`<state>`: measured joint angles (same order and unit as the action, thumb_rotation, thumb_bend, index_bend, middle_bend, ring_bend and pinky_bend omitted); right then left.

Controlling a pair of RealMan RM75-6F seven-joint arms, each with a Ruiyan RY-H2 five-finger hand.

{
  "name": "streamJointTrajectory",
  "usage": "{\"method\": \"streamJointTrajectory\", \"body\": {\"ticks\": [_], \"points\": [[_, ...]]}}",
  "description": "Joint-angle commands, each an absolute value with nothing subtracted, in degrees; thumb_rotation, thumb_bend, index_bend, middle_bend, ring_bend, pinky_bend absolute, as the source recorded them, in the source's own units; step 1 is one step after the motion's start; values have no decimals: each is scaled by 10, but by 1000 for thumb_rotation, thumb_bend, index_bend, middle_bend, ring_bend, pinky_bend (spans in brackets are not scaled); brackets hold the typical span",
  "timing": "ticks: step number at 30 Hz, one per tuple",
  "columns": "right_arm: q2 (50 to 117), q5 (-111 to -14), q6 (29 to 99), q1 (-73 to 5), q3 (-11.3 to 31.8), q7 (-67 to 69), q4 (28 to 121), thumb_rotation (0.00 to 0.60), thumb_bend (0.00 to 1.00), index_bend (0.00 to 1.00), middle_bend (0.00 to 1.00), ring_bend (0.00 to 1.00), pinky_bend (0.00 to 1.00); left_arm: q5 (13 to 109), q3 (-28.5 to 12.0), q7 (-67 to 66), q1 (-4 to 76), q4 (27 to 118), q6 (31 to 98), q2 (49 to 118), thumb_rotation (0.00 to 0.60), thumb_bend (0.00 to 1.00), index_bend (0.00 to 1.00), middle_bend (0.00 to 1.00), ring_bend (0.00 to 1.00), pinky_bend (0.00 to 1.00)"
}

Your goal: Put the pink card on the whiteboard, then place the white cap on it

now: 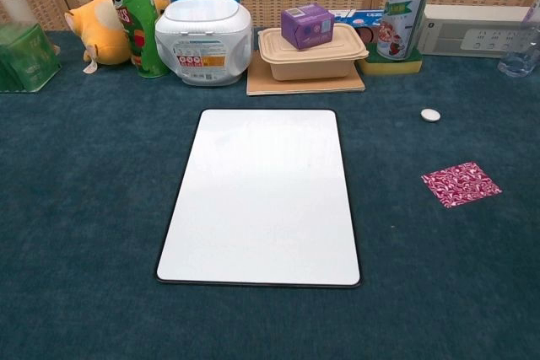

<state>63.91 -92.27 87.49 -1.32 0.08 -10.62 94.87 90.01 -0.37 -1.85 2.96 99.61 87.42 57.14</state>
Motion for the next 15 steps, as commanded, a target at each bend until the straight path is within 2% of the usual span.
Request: {"method": "streamJointTrajectory", "body": {"ticks": [1,9,15], "points": [[641,-921,871,-14,0,-109,947,600,1,54,0,0,0,900,-4,-17,30,996,873,570,600,84,0,0,0,75],[649,-914,850,-23,0,-112,944,600,1,74,1,0,0,893,-9,-3,28,997,880,568,600,83,0,0,0,75],[664,-893,773,-63,4,-83,936,600,68,137,8,0,0,890,-12,1,32,998,876,567,600,84,0,0,0,75]]}}
